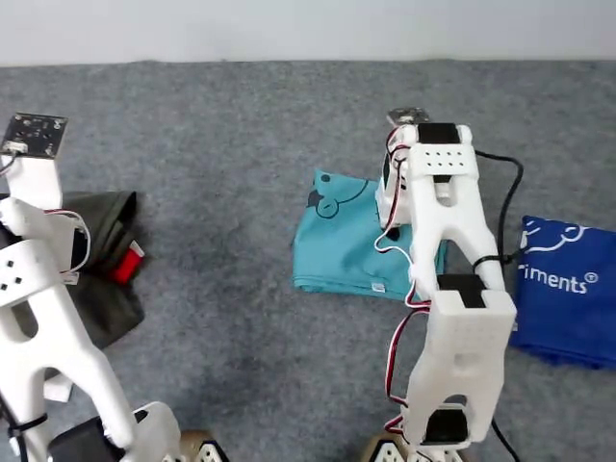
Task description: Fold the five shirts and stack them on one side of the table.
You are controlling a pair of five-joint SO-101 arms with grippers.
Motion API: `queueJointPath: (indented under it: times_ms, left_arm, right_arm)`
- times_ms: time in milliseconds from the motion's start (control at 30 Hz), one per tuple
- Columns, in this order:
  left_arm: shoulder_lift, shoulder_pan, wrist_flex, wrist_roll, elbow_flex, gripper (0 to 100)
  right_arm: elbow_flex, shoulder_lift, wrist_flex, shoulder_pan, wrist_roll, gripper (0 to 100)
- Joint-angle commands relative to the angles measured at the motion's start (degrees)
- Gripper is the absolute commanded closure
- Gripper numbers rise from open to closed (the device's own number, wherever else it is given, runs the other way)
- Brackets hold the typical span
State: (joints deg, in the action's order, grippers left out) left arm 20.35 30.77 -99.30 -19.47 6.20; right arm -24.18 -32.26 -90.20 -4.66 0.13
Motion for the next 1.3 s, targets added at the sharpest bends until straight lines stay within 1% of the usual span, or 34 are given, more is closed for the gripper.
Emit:
queueJointPath:
  times_ms: [0, 233, 367, 400, 433, 500, 567, 633, 667, 700, 800, 967, 1033, 1100, 1267]
  left_arm:
    - [1.9, -0.1, -1.1, -0.4, -0.3, 99]
    - [1.9, -0.1, -1.1, -0.4, -0.3, 99]
    - [1.8, -0.1, -1.1, -0.4, -0.3, 99]
    - [1.8, -0.1, -1.1, -0.4, -0.3, 99]
    - [1.8, -0.1, -1.1, -0.4, -0.3, 99]
    - [1.8, -0.1, -1.1, -0.4, -0.3, 99]
    - [1.8, -0.1, -1.1, -0.4, -0.3, 99]
    - [1.8, -0.1, -1.1, -0.4, -0.3, 99]
    - [1.8, -0.1, -1.1, -0.4, -0.3, 99]
    - [1.8, -0.1, -1.1, -0.4, -0.3, 99]
    - [1.8, -0.1, -1.1, -0.4, -0.2, 99]
    - [1.8, -0.1, -1.1, -0.4, -0.2, 99]
    - [1.8, -0.1, -1.1, -0.4, -0.2, 99]
    - [1.8, -0.1, -1.1, -0.4, -0.2, 99]
    - [1.8, -0.1, -1.1, -0.4, -0.2, 99]
  right_arm:
    - [-2.8, -0.3, 2.3, 0.6, -5.6, 61.0]
    - [-2.8, -6.1, 5.0, 0.8, -11.6, 61.1]
    - [-2.8, -10.3, 4.6, -0.3, -12.1, 61.5]
    - [-2.8, -11.1, 4.4, -0.8, -12.0, 63.0]
    - [-2.8, -11.9, 4.2, -1.2, -12.0, 65.9]
    - [-2.9, -12.9, 3.2, -1.3, -12.0, 74.9]
    - [-2.9, -13.5, 2.9, -1.0, -11.8, 86.9]
    - [-2.9, -13.6, 2.8, -0.7, -9.4, 98.2]
    - [-2.9, -13.5, 2.3, -0.7, -7.6, 99.5]
    - [-2.9, -13.4, 1.1, -0.4, -6.3, 97.3]
    - [-3.9, -12.9, -2.1, 0.0, -5.1, 98.9]
    - [-4.4, -8.9, -8.5, 0.6, 4.0, 98.9]
    - [-4.4, -6.7, -10.8, 2.2, 9.0, 98.9]
    - [-4.4, -4.9, -12.3, 4.1, 15.6, 98.9]
    - [-5.5, -3.1, -11.6, 11.1, 39.2, 98.8]
